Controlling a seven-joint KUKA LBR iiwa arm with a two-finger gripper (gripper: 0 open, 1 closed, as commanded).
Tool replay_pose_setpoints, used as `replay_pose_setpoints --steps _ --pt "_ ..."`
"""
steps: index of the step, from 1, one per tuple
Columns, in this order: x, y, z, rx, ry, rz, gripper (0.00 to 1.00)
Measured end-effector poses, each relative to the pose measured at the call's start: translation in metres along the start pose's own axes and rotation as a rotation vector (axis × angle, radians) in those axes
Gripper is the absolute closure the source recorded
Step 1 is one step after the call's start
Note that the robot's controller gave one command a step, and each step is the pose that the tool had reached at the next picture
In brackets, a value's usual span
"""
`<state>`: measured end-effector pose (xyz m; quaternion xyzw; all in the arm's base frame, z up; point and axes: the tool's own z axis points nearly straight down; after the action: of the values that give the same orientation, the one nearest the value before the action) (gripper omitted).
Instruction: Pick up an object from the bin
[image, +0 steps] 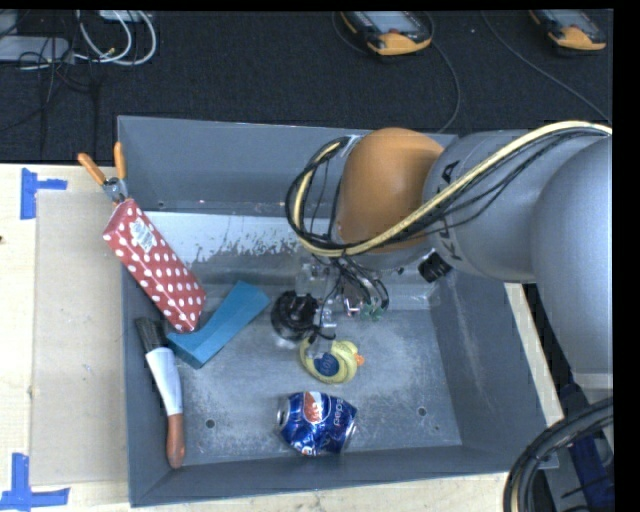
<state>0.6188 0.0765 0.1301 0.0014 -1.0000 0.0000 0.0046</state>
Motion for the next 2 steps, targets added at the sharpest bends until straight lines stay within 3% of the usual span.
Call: replay_pose_setpoints --steps 1,2 --pt "-0.002 0.000 -0.005 0.000 -0.007 0.001 0.00" --pt "0.020 -0.045 0.028 -0.002 -0.003 0.030 0.00"
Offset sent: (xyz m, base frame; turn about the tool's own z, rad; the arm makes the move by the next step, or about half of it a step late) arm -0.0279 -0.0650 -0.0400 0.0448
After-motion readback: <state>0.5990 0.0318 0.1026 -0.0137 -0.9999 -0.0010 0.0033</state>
